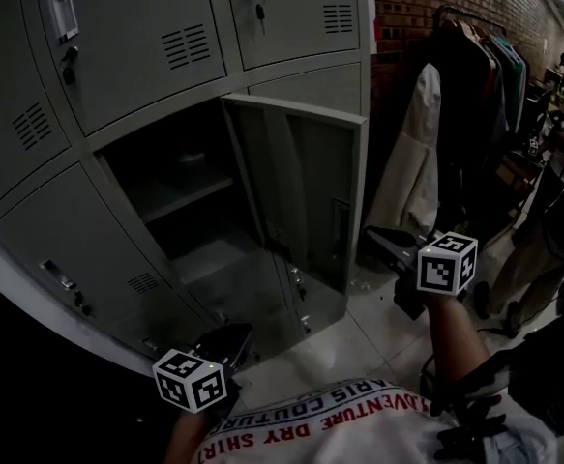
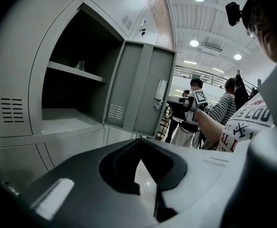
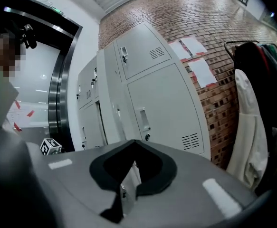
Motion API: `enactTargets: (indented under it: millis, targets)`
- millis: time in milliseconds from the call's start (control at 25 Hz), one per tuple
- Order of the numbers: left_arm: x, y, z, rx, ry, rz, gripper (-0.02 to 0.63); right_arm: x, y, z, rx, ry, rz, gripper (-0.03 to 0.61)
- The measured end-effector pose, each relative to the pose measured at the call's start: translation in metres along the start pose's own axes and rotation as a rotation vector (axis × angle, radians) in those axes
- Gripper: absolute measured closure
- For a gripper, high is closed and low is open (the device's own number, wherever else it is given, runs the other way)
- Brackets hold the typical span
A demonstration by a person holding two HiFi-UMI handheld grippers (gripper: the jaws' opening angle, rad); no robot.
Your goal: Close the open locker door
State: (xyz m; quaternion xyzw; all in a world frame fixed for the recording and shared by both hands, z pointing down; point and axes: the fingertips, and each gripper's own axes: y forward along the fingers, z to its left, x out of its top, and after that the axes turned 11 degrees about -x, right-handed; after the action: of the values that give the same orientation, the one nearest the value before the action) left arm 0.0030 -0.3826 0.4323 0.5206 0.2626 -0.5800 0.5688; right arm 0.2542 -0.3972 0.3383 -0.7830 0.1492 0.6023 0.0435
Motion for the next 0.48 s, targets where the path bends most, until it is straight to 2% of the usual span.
enactTargets:
  millis: [320, 480]
  targets:
    - [-0.004, -0.008, 0.0, 0.025, -0.03, 0.0, 0.609, -0.009, 0.009, 0.017, 0.051, -0.016, 0.019, 0.58]
    - [0.0, -0.013, -0.001, 0.02, -0.043, -0.017, 0.609, -0.021, 0.013, 0.039, 0.106, -0.018, 0.044, 0.58]
